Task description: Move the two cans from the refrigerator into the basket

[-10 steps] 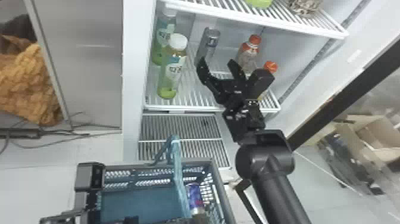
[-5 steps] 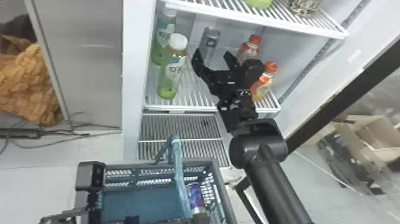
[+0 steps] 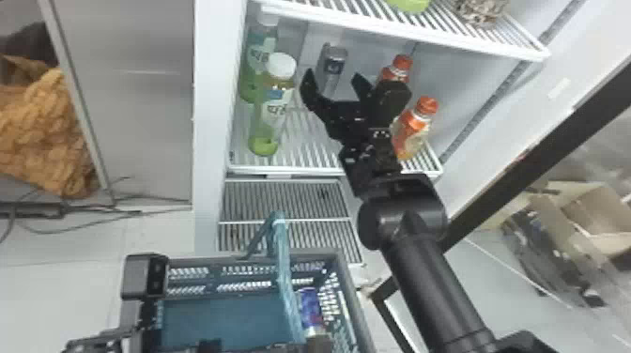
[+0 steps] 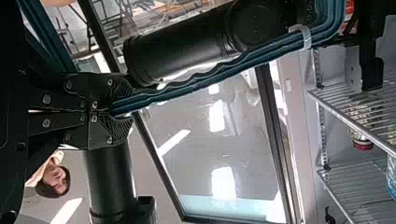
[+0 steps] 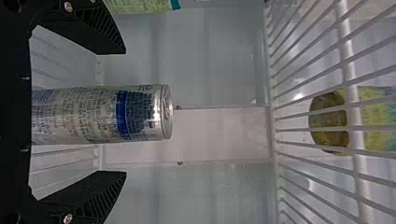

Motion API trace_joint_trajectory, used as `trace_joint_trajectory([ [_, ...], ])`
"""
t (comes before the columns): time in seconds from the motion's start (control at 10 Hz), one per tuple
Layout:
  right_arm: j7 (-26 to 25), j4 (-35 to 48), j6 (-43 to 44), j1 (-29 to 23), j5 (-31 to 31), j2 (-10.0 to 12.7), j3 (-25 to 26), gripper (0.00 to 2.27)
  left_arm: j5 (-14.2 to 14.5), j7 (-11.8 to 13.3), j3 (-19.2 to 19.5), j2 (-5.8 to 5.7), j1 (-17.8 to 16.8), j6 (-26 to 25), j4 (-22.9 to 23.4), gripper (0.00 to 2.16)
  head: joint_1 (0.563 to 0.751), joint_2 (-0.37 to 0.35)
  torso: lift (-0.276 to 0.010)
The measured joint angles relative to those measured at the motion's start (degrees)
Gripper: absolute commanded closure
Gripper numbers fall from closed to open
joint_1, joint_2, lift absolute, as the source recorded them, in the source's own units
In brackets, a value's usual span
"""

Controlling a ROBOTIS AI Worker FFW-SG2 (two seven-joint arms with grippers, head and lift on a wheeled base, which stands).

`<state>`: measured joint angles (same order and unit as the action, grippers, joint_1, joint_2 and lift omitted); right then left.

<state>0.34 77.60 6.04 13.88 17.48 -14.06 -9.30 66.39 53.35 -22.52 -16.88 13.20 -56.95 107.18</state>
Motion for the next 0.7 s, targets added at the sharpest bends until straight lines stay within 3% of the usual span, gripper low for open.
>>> trace_joint_trajectory([
  [0.7,-1.7,-3.9,-5.0,5.2,-0.3,-0.6,-3.1,0.12,0.8,0.0,-0.9,-0.03,-0.7,0.2,-0.5,1.19,0.695,-0.350,-0.276],
])
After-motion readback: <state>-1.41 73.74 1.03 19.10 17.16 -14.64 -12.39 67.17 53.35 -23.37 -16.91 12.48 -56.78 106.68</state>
